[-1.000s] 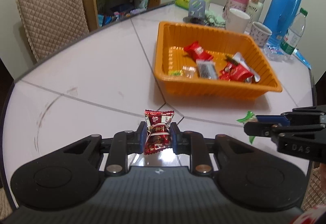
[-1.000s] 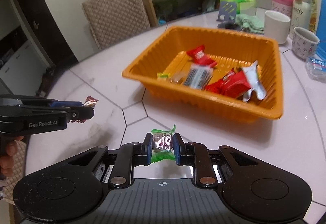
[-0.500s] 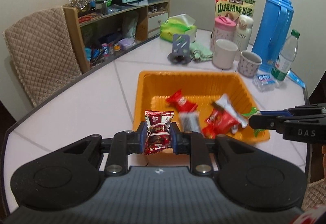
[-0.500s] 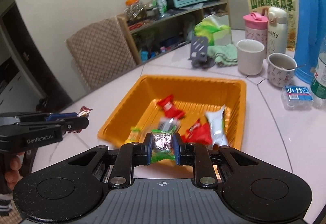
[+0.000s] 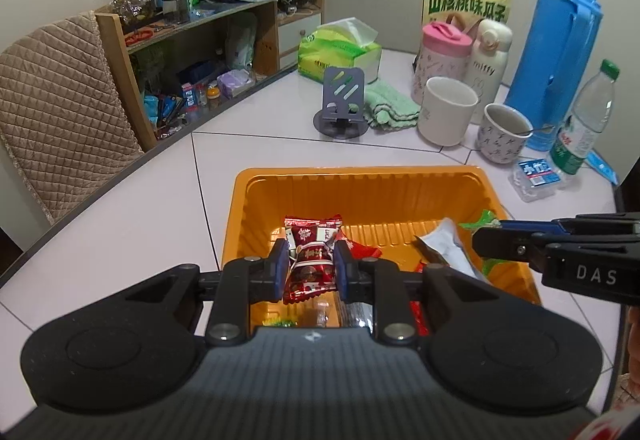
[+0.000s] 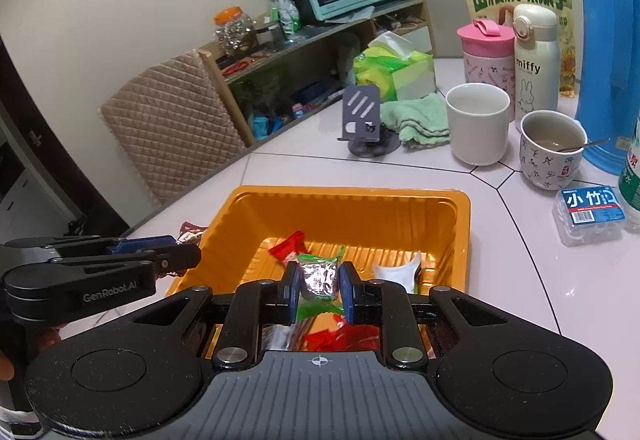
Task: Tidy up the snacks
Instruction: 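Carry both packets in both grippers over the orange tray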
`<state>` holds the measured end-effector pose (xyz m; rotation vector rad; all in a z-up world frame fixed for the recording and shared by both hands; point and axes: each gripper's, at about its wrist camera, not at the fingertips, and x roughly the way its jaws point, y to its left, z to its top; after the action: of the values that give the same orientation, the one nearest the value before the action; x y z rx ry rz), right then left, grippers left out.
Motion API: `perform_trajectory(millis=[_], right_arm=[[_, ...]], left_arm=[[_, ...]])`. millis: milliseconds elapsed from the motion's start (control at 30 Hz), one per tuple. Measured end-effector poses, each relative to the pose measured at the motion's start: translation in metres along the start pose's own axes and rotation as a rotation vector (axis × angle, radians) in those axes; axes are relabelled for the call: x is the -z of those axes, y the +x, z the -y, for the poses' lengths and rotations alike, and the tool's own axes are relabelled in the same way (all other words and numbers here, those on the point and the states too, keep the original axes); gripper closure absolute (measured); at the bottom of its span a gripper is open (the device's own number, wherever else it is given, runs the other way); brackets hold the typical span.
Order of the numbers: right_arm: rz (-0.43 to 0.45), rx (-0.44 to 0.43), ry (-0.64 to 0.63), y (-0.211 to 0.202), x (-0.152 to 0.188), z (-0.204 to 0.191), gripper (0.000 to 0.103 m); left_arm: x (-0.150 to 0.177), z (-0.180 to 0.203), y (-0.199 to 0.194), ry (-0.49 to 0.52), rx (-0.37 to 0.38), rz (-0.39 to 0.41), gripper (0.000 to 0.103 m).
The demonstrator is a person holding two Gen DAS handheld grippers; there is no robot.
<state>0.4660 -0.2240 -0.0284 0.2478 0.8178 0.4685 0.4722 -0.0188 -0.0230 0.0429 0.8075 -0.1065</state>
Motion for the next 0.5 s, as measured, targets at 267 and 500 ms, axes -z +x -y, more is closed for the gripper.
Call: perform_trajectory(millis=[267,500], right_arm=[[-0.022,0.009,0.018,0.023,-0.007,0.014,0.081],[-0.035,0.009,0.027,0.038,-0.011,0.021,0.081]], left_arm=[[-0.004,-0.002,0.036,-0.004,-0.018,-0.052,0.081],[-0.005,-0.004,0.054,-0.005,-0.028,-0.079,0.081]])
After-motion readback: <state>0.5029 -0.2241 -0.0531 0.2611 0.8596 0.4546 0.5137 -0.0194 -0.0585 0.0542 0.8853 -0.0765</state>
